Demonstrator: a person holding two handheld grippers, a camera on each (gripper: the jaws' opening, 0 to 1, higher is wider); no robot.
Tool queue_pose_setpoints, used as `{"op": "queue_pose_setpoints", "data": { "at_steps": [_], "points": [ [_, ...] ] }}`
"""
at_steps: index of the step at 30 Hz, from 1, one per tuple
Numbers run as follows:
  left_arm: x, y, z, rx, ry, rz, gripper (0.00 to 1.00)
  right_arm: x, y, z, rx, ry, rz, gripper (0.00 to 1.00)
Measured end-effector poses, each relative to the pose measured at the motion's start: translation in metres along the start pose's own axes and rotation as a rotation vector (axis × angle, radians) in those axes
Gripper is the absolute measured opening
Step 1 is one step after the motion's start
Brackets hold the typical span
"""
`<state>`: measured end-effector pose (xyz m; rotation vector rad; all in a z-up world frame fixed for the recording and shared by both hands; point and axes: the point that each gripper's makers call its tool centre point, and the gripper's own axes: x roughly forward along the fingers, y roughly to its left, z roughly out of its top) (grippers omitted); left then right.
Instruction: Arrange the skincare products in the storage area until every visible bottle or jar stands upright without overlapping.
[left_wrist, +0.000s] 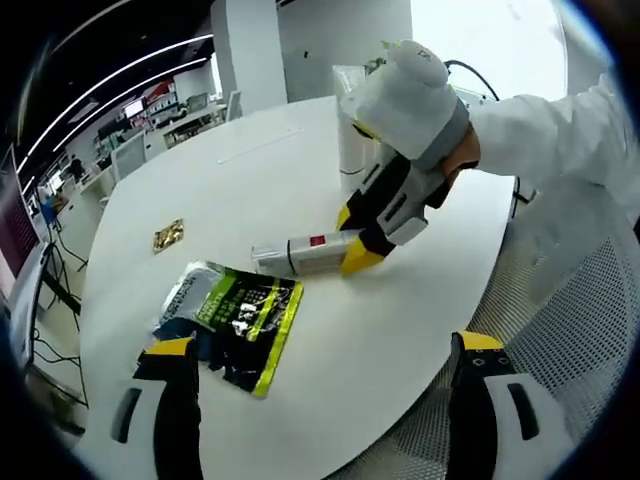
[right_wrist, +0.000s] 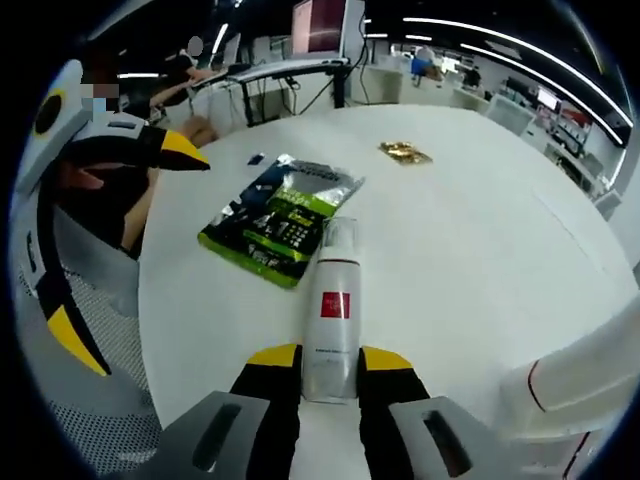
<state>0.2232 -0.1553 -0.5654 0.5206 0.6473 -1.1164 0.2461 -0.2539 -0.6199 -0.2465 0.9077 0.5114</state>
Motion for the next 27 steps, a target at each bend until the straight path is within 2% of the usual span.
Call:
{"op": "queue_pose_setpoints", "data": {
  "at_steps": [13,17,27],
  "points": [
    [0.0,-0.001,0.001,-0.004,-0.001,0.0,0.99,-0.007,0.019,-0.013,-0.041,0.01,0.039,0.14],
    [0.0,-0.001,0.0,-0.005,0.003,-0.001,0.99,-0.013,0.024,-0.019,0.007,0.006,0.069,0.14],
    [0.001,-0.003,0.0,-0.024,-0.002,-0.013,0.99,-0.03,0.025,-0.026,0.066,-0.029,0.074,0.13]
  ]
}}
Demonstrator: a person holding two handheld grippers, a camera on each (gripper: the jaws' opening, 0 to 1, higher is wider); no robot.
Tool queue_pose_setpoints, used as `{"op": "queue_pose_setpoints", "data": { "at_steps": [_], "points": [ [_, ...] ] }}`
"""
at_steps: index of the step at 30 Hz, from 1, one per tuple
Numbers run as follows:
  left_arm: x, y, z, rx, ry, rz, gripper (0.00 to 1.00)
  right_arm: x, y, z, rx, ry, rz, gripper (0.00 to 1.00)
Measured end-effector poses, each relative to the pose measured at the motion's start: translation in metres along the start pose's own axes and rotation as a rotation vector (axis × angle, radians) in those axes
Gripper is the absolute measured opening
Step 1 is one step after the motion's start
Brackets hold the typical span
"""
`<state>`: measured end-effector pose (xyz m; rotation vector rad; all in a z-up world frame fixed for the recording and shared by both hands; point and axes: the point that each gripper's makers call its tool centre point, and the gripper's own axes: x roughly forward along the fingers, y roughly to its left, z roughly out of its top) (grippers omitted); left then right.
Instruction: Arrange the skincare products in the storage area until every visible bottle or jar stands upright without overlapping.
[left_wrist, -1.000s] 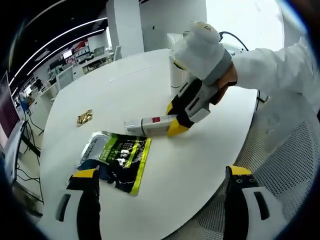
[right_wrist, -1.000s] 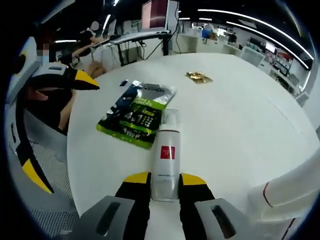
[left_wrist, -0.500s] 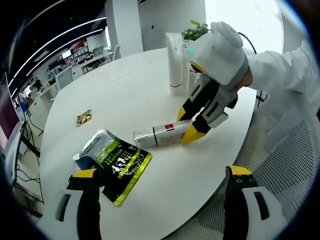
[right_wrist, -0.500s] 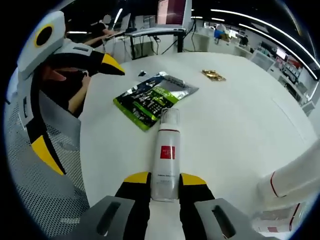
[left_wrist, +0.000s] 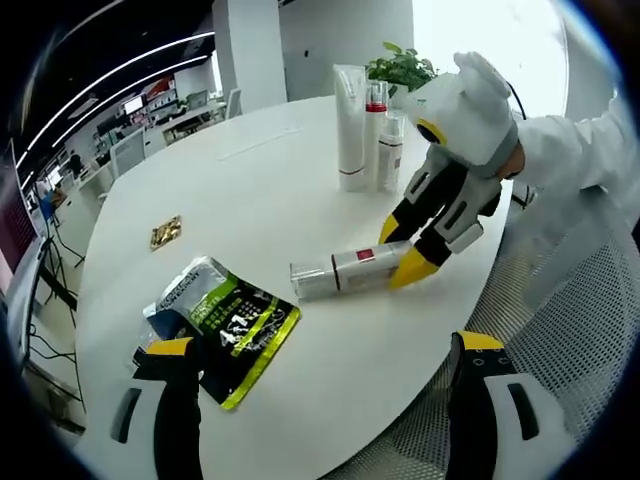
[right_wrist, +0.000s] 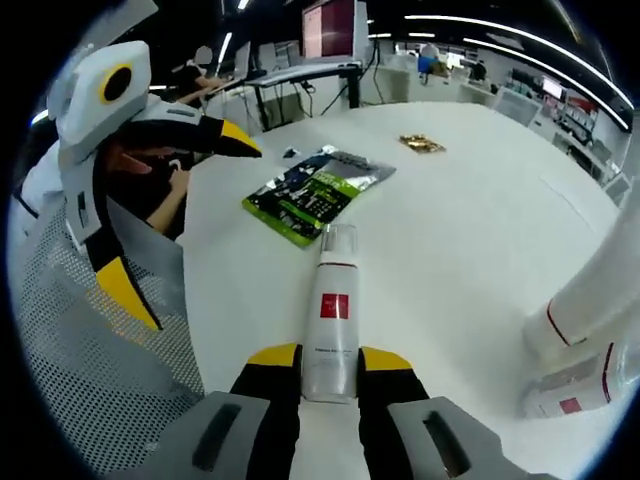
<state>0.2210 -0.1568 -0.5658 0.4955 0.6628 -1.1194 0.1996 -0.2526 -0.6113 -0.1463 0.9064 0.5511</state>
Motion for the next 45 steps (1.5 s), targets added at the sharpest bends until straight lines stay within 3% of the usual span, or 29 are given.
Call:
{"op": "queue_pose_setpoints", "data": {
  "at_steps": [5,10,19,26,29,32,39,45],
  "points": [
    [0.001,-0.001,-0.002,0.005,0.014,-0.003,0.99,-0.015,0.001,0.012,0.048,-0.068,-0.005,0.13],
    [0.0,-0.002,-0.003,0.001,0.018,-0.007,0.99,-0.026,-0.002,0.016,0.087,-0.093,-0.015,0.13],
    [0.001,-0.002,-0.004,-0.003,0.02,-0.006,0.99,-0.033,0.003,0.013,0.394,-0.171,0.083,0.12],
    [0.002,-0.005,-0.005,0.005,0.029,-0.019,0.98,-0.044,0.005,0.028,0.739,-0.313,0.253,0.12],
    [0.002,-0.007,-0.004,0.005,0.025,-0.025,0.99,-0.054,0.0,0.035,0.815,-0.377,0.293,0.12],
    [0.001,-0.006,-0.001,-0.02,0.009,-0.029,0.98,-0.063,0.001,0.039,0.84,-0.411,0.316,0.12],
    [0.002,-0.01,0.005,-0.046,-0.023,-0.047,0.97,-0.084,0.012,0.046,0.798,-0.466,0.309,0.13],
    [0.0,-0.011,0.008,-0.072,-0.036,-0.063,0.93,-0.108,0.019,0.062,0.764,-0.578,0.28,0.13]
  ]
}}
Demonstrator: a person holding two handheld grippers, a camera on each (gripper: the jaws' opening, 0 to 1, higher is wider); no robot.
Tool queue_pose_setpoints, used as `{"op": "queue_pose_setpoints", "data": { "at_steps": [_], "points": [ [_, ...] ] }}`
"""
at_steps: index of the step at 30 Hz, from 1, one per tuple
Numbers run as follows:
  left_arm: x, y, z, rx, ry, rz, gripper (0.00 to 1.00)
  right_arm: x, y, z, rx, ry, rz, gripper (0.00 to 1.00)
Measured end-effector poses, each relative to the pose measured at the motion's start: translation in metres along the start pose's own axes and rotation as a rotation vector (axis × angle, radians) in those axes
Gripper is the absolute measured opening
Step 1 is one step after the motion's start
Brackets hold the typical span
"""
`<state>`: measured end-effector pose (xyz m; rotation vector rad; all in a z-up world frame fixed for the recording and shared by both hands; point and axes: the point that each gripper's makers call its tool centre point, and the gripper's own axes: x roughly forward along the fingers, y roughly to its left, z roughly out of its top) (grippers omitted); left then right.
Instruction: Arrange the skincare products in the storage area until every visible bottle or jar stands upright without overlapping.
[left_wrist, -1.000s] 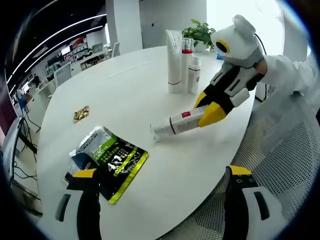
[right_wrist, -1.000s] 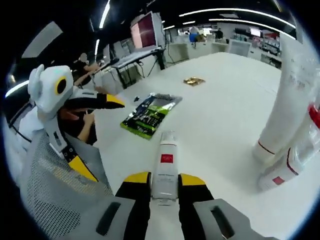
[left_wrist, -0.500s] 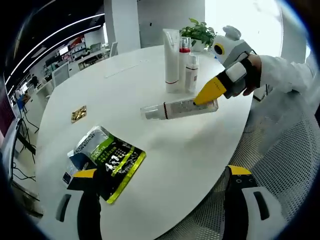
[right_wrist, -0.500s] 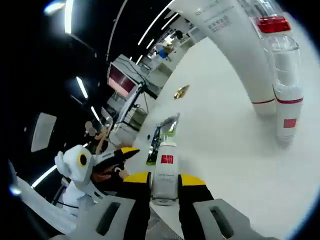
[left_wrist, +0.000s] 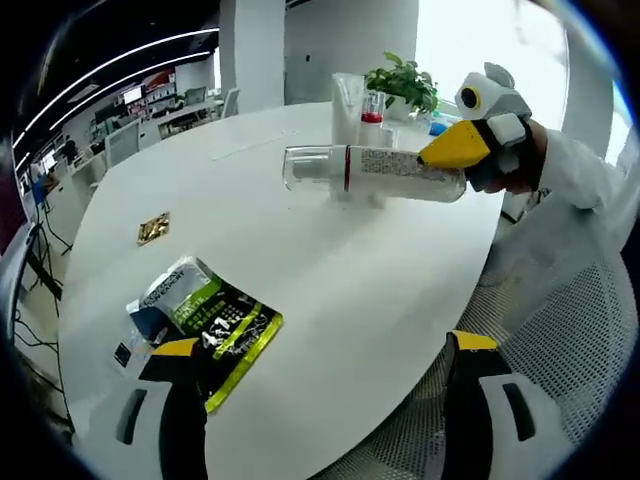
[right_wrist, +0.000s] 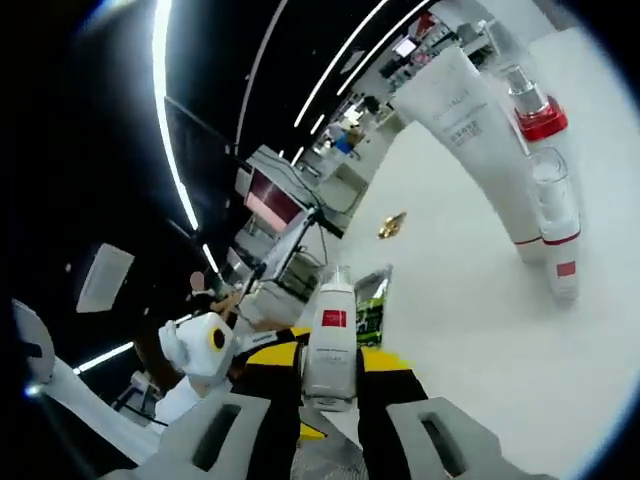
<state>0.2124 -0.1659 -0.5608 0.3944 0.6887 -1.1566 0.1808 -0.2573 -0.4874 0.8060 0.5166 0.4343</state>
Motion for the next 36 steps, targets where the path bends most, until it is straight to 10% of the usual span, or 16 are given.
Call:
{"op": "queue_pose_setpoints", "data": {
  "at_steps": [14,19,36],
  "points": [
    [-0.027,0.008,0.059,-0.328,-0.344,-0.082,0.61,-0.008,-0.001,0.002,-0.037,-0.084,-0.019,0.13],
    [-0.034,-0.012,0.097,-0.421,-0.466,-0.221,0.51,-0.007,-0.001,0.006,-0.049,-0.099,-0.014,0.13],
    [-0.008,-0.032,0.14,-0.526,-0.473,-0.385,0.32,-0.013,0.009,0.022,-0.13,-0.167,0.01,0.13]
  ]
}}
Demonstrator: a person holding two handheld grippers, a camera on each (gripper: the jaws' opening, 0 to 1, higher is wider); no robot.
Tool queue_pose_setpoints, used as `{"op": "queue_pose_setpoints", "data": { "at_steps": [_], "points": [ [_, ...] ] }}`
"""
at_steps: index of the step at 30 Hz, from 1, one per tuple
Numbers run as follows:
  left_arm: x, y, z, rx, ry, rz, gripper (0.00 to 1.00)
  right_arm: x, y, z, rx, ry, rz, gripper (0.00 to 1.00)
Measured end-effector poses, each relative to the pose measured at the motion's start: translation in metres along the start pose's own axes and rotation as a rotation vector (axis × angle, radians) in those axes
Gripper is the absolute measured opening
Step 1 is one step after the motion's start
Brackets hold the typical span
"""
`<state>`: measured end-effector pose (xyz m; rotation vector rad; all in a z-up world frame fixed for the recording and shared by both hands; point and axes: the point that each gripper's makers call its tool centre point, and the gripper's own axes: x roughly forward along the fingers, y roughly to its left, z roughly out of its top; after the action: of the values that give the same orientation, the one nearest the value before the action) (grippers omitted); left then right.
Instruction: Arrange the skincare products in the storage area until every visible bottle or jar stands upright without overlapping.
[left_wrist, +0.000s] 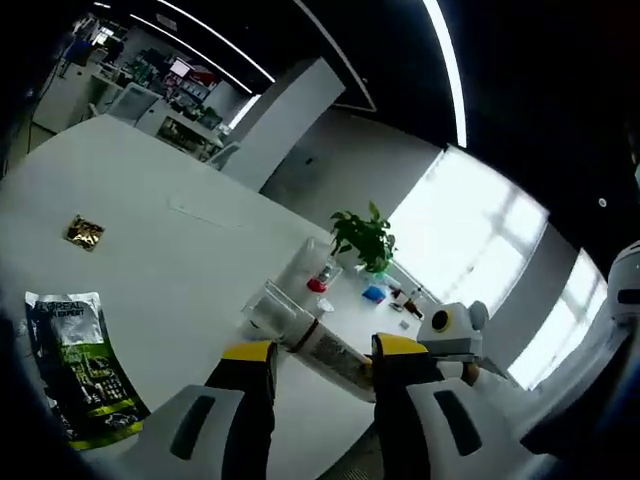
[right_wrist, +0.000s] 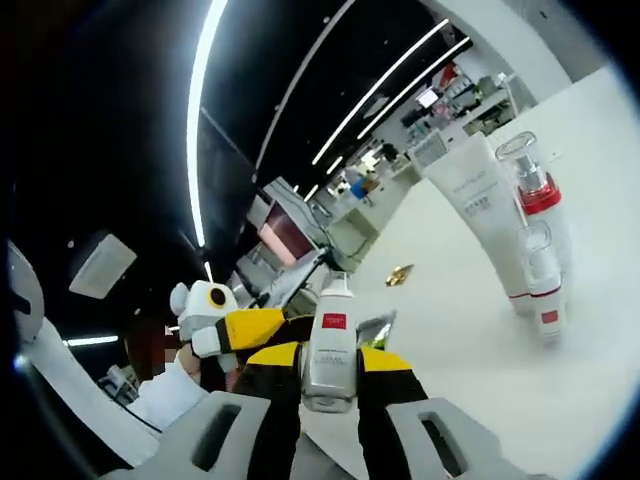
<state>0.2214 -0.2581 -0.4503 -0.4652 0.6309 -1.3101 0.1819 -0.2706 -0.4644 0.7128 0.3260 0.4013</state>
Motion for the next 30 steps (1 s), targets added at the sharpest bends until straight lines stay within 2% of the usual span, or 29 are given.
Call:
{"op": "queue_pose_setpoints", "data": {
  "at_steps": [3,8,12,15,17,21,26,30],
  "points": [
    [0.011,-0.007,-0.006,-0.021,0.025,-0.025,0.32,-0.001,0.002,0.005,-0.006,-0.02,0.007,0.13],
    [0.023,0.001,0.006,-0.038,0.024,-0.028,0.28,-0.002,0.002,0.009,-0.068,-0.037,-0.008,0.13],
    [0.032,0.004,0.013,-0.031,0.029,-0.033,0.25,-0.004,-0.004,0.017,-0.171,-0.064,-0.058,0.13],
    [0.042,-0.001,0.01,-0.026,0.041,-0.041,0.25,-0.006,-0.009,0.021,-0.308,-0.062,-0.116,0.13],
    [0.046,-0.003,0.008,-0.024,0.047,-0.041,0.25,-0.006,-0.012,0.021,-0.362,-0.054,-0.144,0.13],
    [0.053,-0.008,0.003,-0.036,0.054,-0.046,0.25,-0.006,-0.016,0.021,-0.4,-0.045,-0.17,0.13],
    [0.062,-0.003,0.001,-0.063,0.06,-0.044,0.24,-0.006,-0.024,0.018,-0.546,-0.001,-0.244,0.13],
    [0.068,0.001,-0.004,-0.073,0.083,-0.044,0.24,-0.006,-0.029,0.015,-0.588,0.018,-0.279,0.13]
  ]
}}
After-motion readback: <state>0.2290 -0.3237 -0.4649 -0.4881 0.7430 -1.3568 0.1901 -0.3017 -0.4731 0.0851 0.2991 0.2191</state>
